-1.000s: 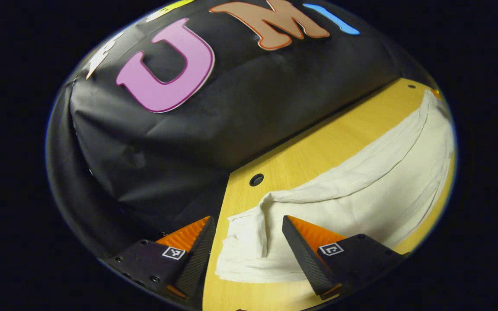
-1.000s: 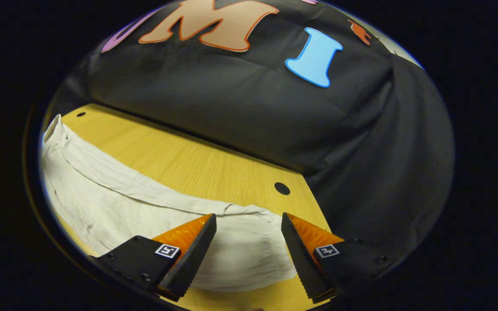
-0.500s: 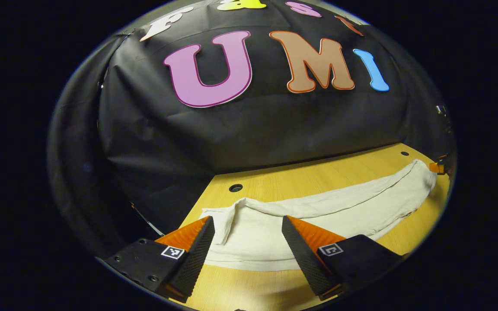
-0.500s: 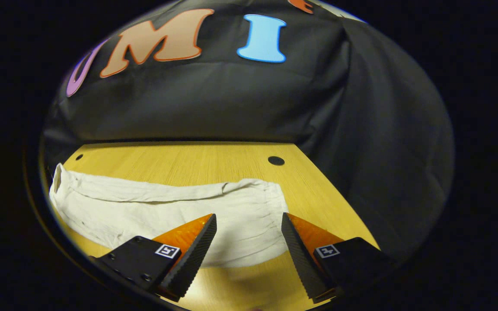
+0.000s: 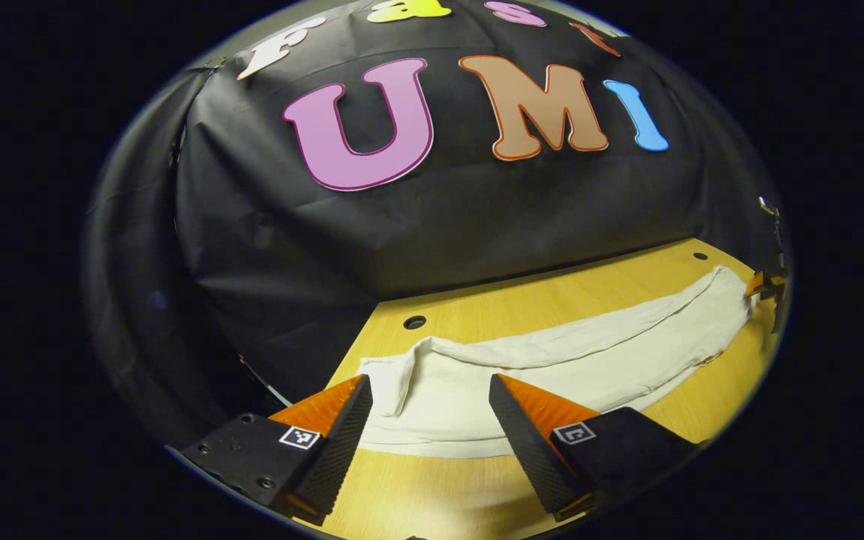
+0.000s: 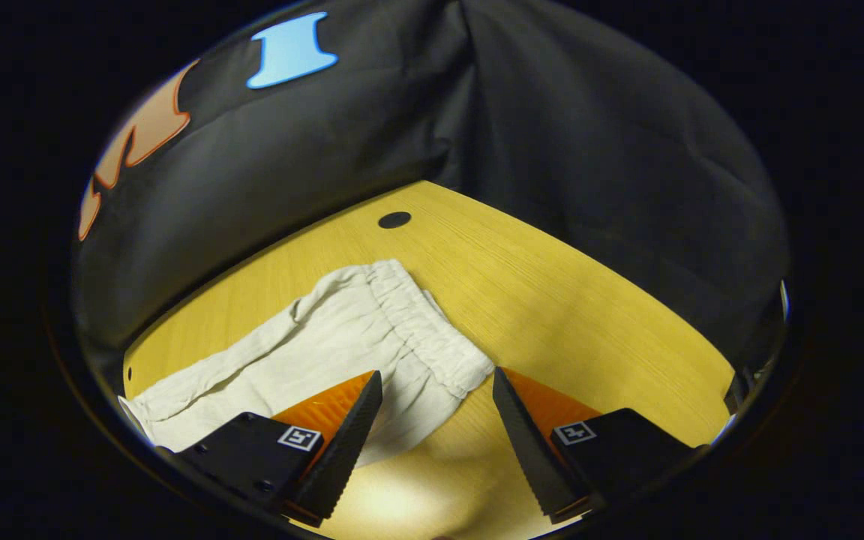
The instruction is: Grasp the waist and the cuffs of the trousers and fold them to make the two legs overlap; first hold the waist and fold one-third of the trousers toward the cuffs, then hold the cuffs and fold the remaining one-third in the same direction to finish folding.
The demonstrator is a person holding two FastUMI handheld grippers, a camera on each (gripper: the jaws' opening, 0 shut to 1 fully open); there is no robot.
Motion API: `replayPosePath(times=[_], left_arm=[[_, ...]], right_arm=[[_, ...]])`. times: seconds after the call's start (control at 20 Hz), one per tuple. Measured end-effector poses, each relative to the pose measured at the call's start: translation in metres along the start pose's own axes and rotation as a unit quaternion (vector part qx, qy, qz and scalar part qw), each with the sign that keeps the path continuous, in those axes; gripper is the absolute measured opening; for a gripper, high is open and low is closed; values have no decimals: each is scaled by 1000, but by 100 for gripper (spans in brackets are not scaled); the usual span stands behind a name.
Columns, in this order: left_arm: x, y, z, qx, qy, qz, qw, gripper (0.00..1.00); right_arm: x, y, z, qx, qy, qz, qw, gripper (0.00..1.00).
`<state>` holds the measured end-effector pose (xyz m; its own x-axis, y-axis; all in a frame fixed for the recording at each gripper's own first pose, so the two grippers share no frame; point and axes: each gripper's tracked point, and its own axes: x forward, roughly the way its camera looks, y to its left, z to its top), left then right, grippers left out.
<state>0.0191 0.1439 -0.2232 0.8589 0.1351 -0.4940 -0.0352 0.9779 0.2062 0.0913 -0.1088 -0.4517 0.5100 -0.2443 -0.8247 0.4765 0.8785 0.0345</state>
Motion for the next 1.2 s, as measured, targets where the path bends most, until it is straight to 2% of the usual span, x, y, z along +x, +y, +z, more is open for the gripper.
replayPosePath(times=[0.05, 0.1, 0.15, 0.2, 0.25, 0.3, 0.35, 0.45, 0.55, 0.6, 0.7, 0.9, 1.0, 1.2], left_arm=[[1, -4, 1, 3, 0, -2, 1000, 96], [2, -7, 1, 5, 2, -4, 1000, 96], [2, -11, 2, 7, 3, -6, 1000, 96], [2, -14, 2, 8, 4, -8, 1000, 96], [4, -18, 3, 8, 5, -10, 1000, 96], [6, -22, 4, 8, 6, -12, 1000, 96], [6, -26, 4, 9, 7, -13, 1000, 96], [8, -32, 5, 10, 9, -16, 1000, 96], [10, -38, 3, 9, 13, -18, 1000, 96], [11, -41, 4, 8, 15, -18, 1000, 96], [13, -48, 5, 6, 18, -20, 1000, 96], [16, -62, 8, -5, 21, -20, 1000, 96], [18, -64, 9, -9, 22, -16, 1000, 96], [19, -62, 12, -14, 16, -11, 1000, 96]], right_arm=[[1, -1, -3, 6, 8, -1, 1000, 92], [5, 0, -6, 10, 16, 0, 1000, 97], [8, 3, -9, 16, 26, 5, 1000, 97], [8, 8, -13, 22, 37, 9, 999, 92], [12, 8, -7, 27, 24, 11, 999, 95], [12, 8, -11, 31, 39, 10, 999, 80], [13, 3, -6, 32, 27, 2, 999, 74], [13, -1, -6, 34, 34, 9, 999, 53], [14, 3, -9, 37, 38, 19, 998, 25], [16, 0, -9, 35, 42, 19, 998, 18], [18, 2, -7, 37, 39, 23, 998, 12], [16, 5, -4, 22, 31, 21, 999, 12], [15, 5, 0, 17, 24, 32, 999, 10], [-5, 12, 27, -2, -7, 61, 998, 11]])
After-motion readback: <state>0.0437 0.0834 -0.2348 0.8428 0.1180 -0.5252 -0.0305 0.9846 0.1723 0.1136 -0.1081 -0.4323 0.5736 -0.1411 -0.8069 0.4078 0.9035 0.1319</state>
